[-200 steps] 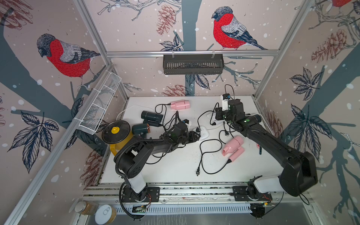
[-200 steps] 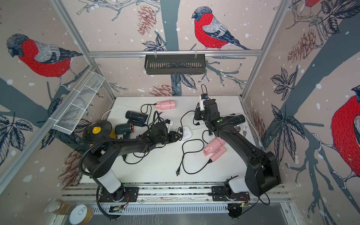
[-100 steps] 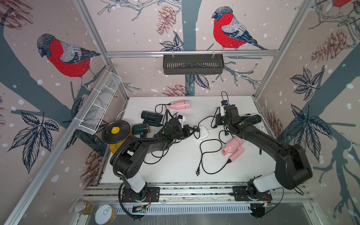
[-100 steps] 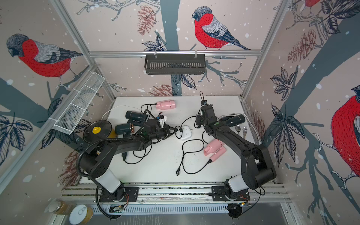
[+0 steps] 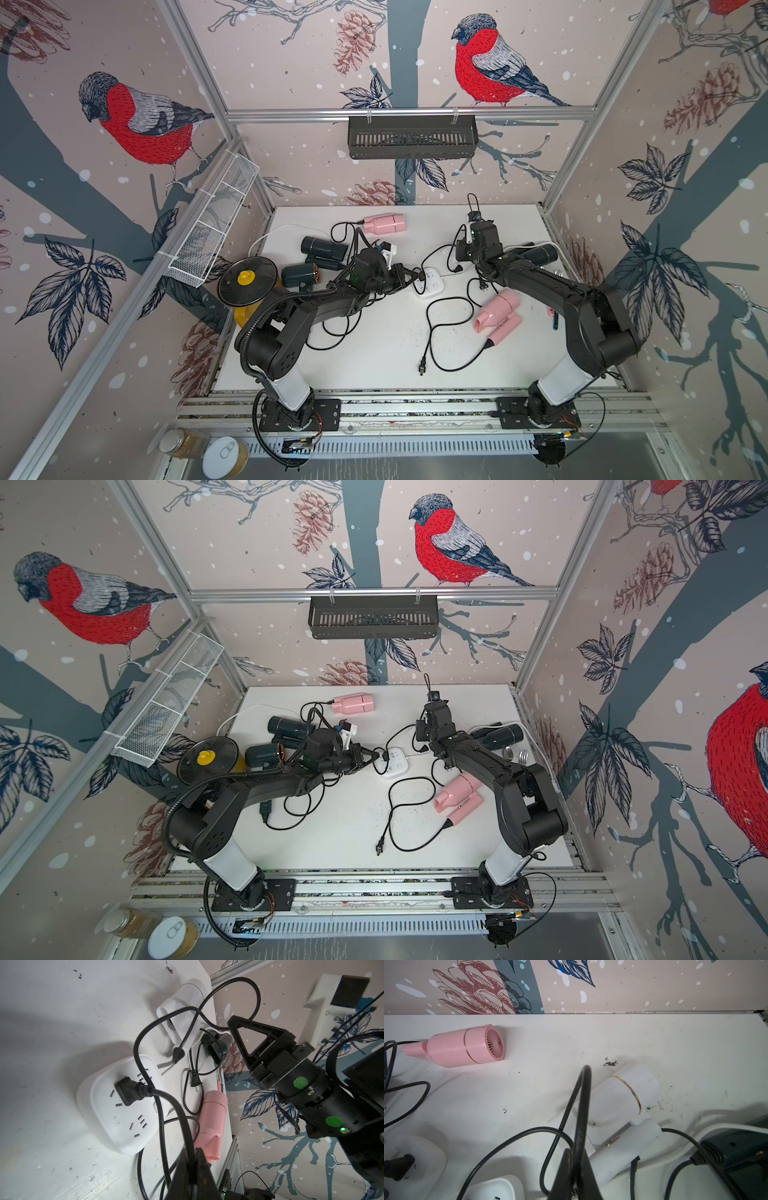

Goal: Charge the blow dryers
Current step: Adjust the charging cable at the center of the board.

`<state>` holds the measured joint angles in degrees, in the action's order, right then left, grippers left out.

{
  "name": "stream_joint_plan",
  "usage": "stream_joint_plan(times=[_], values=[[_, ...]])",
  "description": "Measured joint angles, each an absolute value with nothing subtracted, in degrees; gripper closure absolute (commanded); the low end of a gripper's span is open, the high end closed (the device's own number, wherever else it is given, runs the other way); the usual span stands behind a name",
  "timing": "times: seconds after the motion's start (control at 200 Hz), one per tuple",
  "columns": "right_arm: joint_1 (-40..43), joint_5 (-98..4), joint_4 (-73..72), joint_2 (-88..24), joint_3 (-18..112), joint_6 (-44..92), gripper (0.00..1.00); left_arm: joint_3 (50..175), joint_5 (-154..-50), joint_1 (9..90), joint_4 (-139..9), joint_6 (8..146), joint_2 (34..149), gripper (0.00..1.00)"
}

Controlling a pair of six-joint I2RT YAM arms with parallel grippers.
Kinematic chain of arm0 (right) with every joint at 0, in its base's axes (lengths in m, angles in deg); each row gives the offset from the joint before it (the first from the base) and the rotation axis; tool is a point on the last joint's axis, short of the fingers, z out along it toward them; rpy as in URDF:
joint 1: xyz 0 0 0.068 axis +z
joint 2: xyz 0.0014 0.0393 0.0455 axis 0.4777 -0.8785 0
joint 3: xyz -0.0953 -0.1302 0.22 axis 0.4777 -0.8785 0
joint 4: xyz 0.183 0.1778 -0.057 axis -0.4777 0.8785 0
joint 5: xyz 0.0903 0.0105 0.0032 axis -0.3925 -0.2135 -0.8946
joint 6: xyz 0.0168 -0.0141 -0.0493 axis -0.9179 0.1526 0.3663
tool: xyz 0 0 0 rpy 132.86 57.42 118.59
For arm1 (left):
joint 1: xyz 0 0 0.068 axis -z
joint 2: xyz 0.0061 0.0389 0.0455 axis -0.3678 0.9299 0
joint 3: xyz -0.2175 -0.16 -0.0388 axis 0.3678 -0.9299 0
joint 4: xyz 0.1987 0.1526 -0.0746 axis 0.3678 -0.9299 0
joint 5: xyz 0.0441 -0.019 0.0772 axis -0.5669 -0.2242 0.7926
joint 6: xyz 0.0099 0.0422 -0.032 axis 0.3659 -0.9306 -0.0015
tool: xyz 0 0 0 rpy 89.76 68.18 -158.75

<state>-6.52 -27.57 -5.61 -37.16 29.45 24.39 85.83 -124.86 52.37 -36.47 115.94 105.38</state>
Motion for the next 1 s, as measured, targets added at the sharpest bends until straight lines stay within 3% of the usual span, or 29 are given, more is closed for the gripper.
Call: stream_joint_plan(times=[0.425, 0.74, 1.001], values=[[-13.18, -34.76, -12.6, -39.54, 30.21, 16.81, 0.95, 83.71, -125.45, 50.11, -28.77, 124.07, 106.65, 0.89], [-12.44, -29.74, -11.59, -49.7, 41.14, 15.69, 0.94, 86.15, -124.84, 47.84, -30.28, 122.28, 108.82, 0.87], [-8.75, -33.65, -10.06, -57.0, 51.15, 18.8, 0.81, 86.57, -126.54, 47.69, -33.76, 119.15, 108.99, 0.85]])
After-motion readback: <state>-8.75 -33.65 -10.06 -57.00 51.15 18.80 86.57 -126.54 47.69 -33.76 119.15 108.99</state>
